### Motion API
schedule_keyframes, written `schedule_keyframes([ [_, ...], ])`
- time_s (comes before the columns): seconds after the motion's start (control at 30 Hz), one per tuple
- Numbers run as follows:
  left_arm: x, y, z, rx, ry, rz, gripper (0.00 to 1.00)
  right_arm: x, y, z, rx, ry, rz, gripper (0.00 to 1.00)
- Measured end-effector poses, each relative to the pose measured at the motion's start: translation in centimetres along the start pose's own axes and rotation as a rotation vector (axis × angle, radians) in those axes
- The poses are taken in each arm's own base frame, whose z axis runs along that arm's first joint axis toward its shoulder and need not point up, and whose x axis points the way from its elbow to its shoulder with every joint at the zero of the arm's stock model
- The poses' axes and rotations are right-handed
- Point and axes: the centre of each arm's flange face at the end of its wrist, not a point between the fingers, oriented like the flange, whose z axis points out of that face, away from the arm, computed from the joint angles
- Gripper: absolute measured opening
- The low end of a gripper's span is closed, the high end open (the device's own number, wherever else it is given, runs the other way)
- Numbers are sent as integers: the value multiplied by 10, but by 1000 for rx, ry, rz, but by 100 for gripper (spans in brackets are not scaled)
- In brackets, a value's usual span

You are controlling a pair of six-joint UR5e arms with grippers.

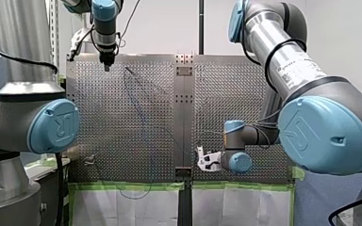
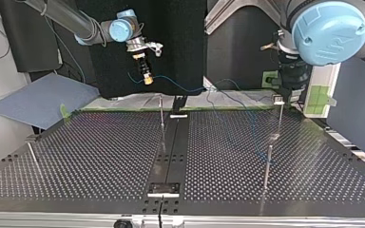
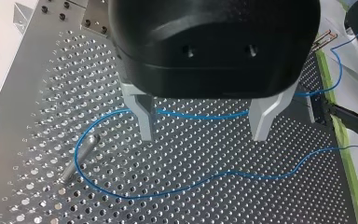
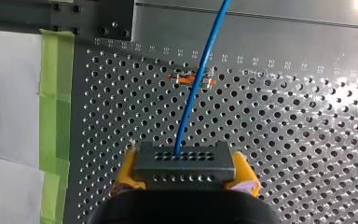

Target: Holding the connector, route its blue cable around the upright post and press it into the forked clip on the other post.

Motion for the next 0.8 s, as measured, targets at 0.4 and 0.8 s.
schedule_keyframes([
  [0.4,-3,-1,3,3,-30,-7,100,0,0,0,0,0,-1,0],
  [0.8,-12,-21,9,107,-135,72,100,0,0,0,-4,-2,0,0],
])
